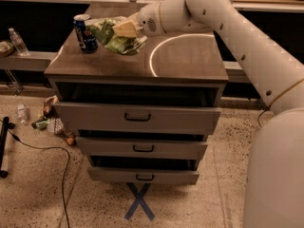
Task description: Move green jalapeno chip bag near pepsi can
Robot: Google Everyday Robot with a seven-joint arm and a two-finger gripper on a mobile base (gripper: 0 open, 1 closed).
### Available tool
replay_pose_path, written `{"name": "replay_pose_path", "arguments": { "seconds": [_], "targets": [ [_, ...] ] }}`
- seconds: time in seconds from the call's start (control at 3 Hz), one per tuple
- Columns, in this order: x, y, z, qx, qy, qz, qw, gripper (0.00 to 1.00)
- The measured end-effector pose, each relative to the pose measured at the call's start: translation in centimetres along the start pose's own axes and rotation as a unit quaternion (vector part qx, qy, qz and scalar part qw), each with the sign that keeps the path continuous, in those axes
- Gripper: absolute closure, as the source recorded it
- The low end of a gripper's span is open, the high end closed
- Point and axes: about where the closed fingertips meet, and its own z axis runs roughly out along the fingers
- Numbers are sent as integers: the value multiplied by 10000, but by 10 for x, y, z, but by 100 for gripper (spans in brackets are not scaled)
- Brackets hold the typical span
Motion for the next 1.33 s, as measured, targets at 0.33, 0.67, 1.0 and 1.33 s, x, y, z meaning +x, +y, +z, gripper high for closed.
{"name": "replay_pose_path", "arguments": {
  "seconds": [0.33, 0.67, 1.0, 1.33],
  "targets": [
    [-4, 8, 28, -74, 30, -58, 10000, 100],
    [-2, 13, 51, -82, 80, -14, 9999, 77],
    [-1, 14, 59, -79, 95, 25, 9999, 54],
    [0, 17, 62, -44, 146, -30, 9999, 30]
  ]
}}
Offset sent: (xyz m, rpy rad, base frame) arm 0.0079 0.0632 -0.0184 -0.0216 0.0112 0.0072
